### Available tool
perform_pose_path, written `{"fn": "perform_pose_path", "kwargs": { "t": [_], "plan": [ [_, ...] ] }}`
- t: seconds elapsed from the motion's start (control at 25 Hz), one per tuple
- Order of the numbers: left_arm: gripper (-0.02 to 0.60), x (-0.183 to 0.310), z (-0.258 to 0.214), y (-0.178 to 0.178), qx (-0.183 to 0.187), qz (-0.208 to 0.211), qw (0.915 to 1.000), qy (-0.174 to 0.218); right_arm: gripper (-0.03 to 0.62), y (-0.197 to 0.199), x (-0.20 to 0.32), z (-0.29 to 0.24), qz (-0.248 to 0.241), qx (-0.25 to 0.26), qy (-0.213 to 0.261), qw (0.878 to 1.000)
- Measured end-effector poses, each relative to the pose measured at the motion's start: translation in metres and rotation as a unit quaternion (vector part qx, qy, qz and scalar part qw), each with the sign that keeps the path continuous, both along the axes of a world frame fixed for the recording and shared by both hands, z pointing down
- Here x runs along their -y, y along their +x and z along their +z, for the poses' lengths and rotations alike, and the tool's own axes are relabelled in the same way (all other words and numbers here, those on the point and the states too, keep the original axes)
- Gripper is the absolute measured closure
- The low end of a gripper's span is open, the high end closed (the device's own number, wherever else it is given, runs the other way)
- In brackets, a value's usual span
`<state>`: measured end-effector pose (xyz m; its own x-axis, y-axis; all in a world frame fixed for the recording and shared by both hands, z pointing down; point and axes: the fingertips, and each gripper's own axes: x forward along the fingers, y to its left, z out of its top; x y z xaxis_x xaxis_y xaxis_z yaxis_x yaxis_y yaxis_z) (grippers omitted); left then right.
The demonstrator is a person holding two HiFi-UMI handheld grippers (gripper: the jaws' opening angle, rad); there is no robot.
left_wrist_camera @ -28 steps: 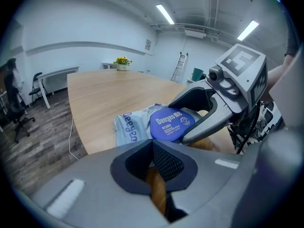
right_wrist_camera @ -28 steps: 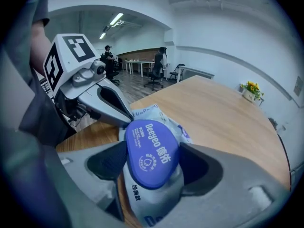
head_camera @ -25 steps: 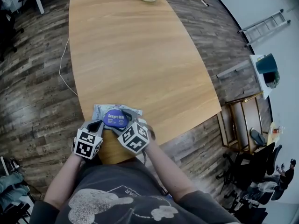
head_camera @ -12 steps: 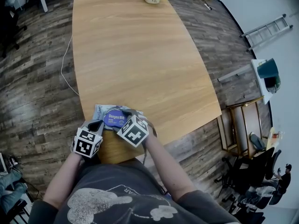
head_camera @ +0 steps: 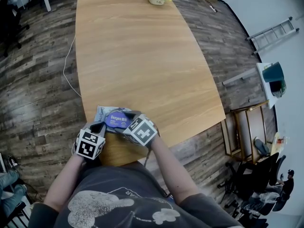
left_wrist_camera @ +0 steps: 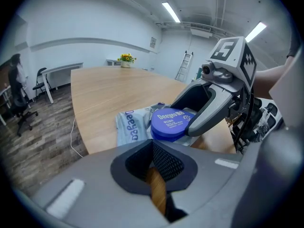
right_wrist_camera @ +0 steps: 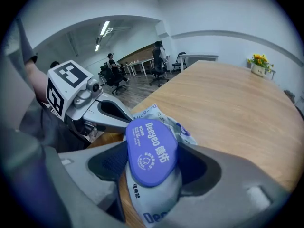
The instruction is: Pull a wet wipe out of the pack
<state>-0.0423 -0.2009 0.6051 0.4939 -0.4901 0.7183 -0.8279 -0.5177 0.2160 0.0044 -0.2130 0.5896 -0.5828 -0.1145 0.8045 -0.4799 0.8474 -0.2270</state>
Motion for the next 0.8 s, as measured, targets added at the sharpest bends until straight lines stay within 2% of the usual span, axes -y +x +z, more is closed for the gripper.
{"fn": "perform_pose_path", "kwargs": {
  "t": [0.2, 0.4, 0.64, 0.68, 0.8],
  "plan": [
    [0.565, -0.001, 0.001, 0.002, -0.003, 0.000, 1.0000, -0.002, 0.273, 0.004, 0.003, -0.005, 0.013, 0.036, -0.023, 0.999],
    [0.563, -0.001, 0.000, 0.003, -0.005, 0.001, 1.0000, -0.004, 0.278, 0.004, 0.007, -0.024, 0.026, 0.050, 0.023, 0.998],
    [0.563, -0.002, -0.001, 0.003, -0.008, 0.000, 1.0000, -0.004, 0.372, 0.006, 0.019, -0.053, 0.053, 0.069, 0.082, 0.993],
    [0.563, -0.002, -0.001, 0.003, -0.008, 0.000, 1.0000, -0.004, 0.450, 0.009, 0.024, -0.056, 0.058, 0.061, 0.099, 0.992],
    [0.563, -0.002, -0.001, 0.002, -0.007, 0.000, 1.0000, -0.002, 0.487, 0.014, 0.036, -0.059, 0.066, 0.050, 0.137, 0.987]
  ]
}}
